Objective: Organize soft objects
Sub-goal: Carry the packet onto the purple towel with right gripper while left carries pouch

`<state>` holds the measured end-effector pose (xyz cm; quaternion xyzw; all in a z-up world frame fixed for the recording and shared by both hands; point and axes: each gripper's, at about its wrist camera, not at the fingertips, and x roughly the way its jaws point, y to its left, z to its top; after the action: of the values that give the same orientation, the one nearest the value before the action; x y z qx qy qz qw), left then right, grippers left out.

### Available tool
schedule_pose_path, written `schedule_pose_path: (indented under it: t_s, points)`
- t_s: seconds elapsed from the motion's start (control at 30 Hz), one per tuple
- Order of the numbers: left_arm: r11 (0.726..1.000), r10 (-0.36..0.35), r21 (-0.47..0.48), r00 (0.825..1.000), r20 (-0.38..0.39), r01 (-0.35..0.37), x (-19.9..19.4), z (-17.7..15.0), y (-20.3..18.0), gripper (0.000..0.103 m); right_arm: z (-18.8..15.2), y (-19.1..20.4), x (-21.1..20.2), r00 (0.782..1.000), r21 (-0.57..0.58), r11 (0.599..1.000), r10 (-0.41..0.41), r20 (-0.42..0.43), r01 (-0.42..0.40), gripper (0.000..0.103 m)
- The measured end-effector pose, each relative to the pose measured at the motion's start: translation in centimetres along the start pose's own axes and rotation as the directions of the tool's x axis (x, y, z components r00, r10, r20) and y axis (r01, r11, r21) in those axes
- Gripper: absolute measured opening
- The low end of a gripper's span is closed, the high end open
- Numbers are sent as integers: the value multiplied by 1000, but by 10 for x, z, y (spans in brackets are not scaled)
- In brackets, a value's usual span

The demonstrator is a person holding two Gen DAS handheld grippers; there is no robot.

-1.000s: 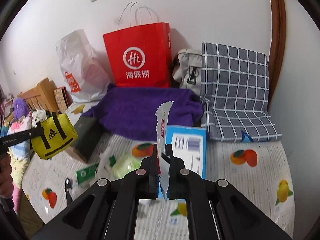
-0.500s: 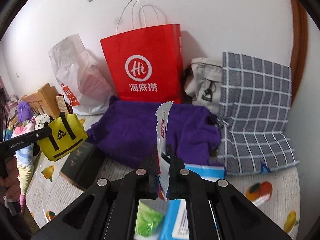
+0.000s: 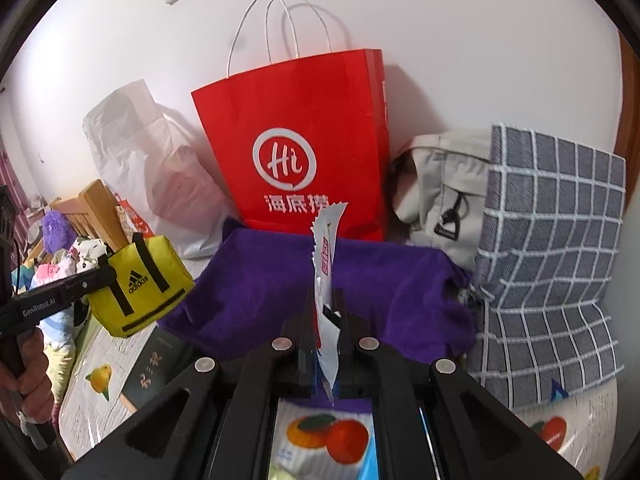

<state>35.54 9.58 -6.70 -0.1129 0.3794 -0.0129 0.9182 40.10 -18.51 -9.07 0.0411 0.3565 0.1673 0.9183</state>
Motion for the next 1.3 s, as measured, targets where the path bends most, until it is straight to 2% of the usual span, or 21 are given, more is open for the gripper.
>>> schedule_pose_path:
  t_s: [0.17, 0.3, 0.43, 0.57, 0.67, 0.83, 0.97, 1.1, 1.3]
  points:
    - [1000, 2, 9, 1000, 2, -2, 14, 11, -7, 20, 17, 0, 10, 999, 11, 1000, 24, 35, -24, 4]
    - [1000, 10, 9, 1000, -11, -10, 32, 19, -12, 20, 13, -7, 25, 999, 21, 999, 31, 26, -31, 5]
    - [1000, 11, 3, 1000, -19, -11, 53, 22, -15, 20, 4, -23, 53, 998, 58, 997, 47, -50, -44, 5]
    - [999, 3, -39, 998, -63, -5, 84, 29, -15, 20, 0, -29, 67, 994, 40, 999, 34, -103, -30, 5]
    - [1000, 20, -18, 997, -76, -22, 102, 31, -19, 20, -3, -30, 78, 991, 22, 999, 32, -131, -29, 4]
    - [999, -14, -32, 993, -120, 11, 125, 31, -13, 20, -14, -36, 104, 972, 34, 997, 76, -223, -70, 5]
    - [999, -10, -53, 992, -130, 3, 132, 32, -6, 20, -22, -40, 120, 954, 58, 994, 102, -281, -89, 5]
    - [998, 11, -65, 988, -151, -21, 141, 30, 4, 20, -30, -44, 134, 926, 112, 981, 185, -330, -156, 5]
    - [993, -47, -112, 984, -170, 28, 155, 29, 12, 20, -40, -43, 149, 905, 107, 982, 182, -383, -153, 5]
